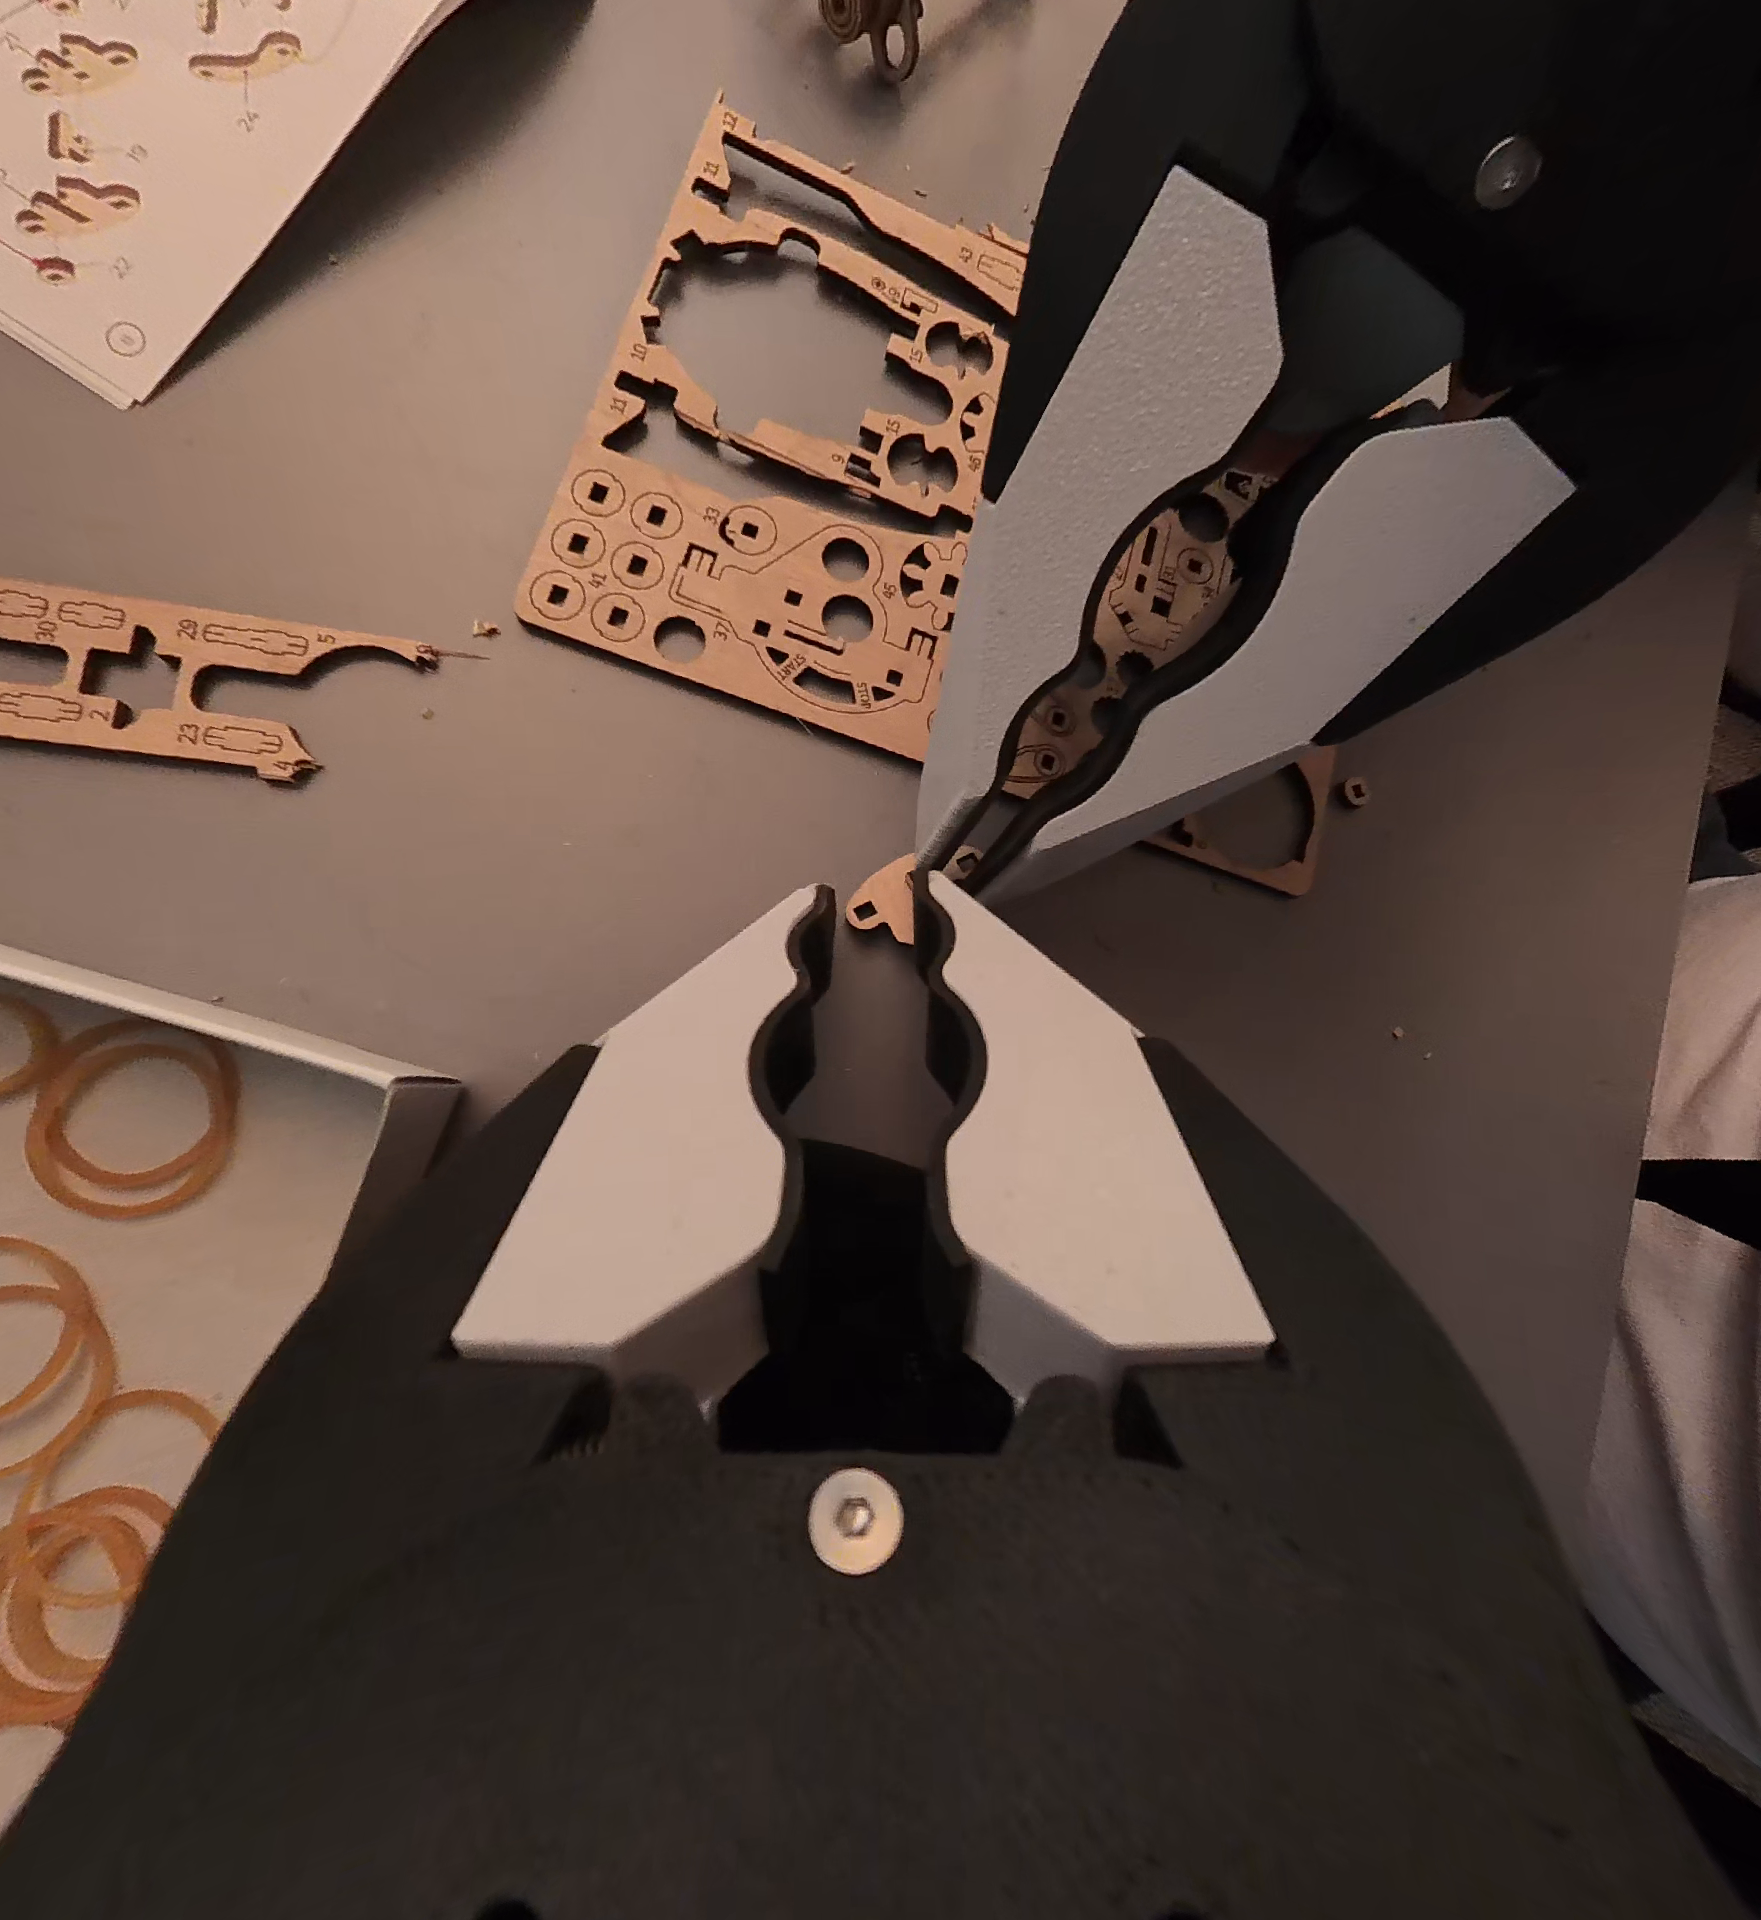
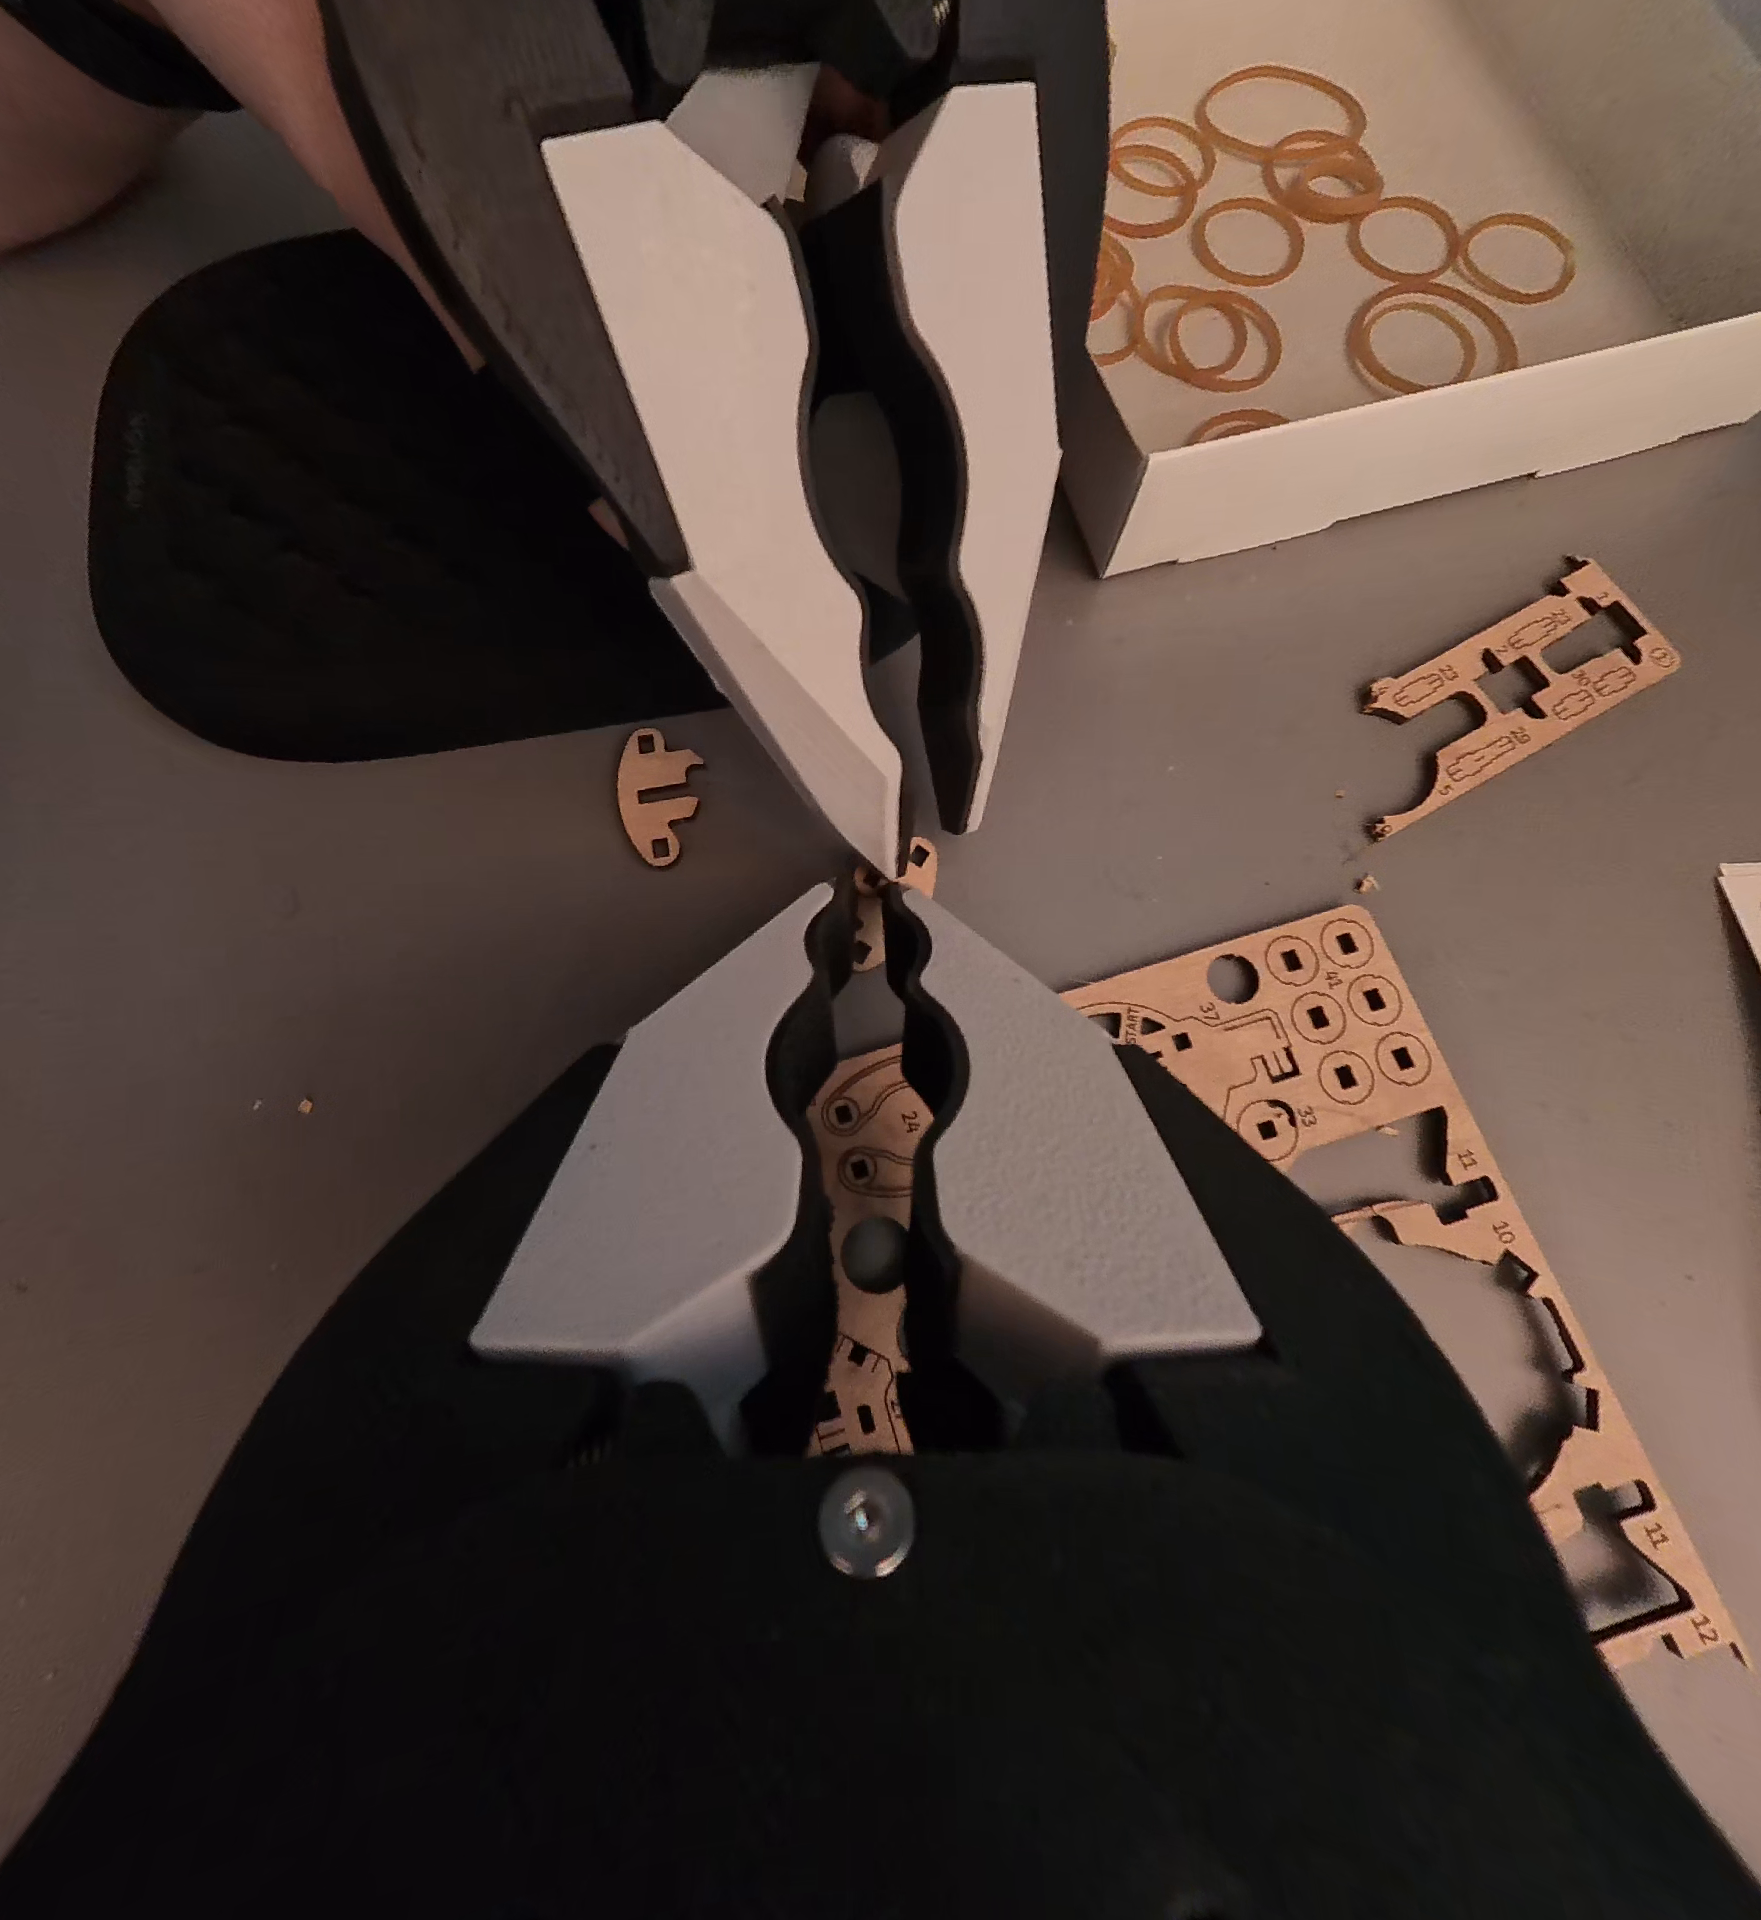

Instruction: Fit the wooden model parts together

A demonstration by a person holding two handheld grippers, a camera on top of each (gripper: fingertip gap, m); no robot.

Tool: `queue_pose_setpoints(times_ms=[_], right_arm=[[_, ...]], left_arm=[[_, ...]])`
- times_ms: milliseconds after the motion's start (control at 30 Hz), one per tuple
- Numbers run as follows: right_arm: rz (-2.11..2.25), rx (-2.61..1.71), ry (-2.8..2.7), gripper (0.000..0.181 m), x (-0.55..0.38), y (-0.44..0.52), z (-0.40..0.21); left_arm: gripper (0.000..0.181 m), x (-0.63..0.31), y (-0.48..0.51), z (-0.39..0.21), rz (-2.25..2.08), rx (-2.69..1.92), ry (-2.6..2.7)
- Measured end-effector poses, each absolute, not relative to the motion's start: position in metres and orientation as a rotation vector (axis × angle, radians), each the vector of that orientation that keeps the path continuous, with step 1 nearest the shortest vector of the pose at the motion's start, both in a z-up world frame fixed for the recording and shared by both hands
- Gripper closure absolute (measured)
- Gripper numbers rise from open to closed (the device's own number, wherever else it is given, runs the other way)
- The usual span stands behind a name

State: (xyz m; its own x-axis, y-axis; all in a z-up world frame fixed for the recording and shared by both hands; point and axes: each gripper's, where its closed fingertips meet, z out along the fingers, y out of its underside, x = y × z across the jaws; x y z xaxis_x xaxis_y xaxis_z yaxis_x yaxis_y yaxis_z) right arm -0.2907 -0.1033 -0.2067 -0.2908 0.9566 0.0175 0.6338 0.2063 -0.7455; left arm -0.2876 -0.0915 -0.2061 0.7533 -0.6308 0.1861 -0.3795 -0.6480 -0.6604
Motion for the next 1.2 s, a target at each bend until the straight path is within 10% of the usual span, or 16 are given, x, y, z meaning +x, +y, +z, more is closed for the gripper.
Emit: queue_pose_setpoints(times_ms=[1200], right_arm=[[0.868,-1.466,-2.003,0.178,-0.290,-0.102,-0.208]], left_arm=[[0.181,-0.280,-0.098,-0.193,-0.600,-2.200,0.978]])
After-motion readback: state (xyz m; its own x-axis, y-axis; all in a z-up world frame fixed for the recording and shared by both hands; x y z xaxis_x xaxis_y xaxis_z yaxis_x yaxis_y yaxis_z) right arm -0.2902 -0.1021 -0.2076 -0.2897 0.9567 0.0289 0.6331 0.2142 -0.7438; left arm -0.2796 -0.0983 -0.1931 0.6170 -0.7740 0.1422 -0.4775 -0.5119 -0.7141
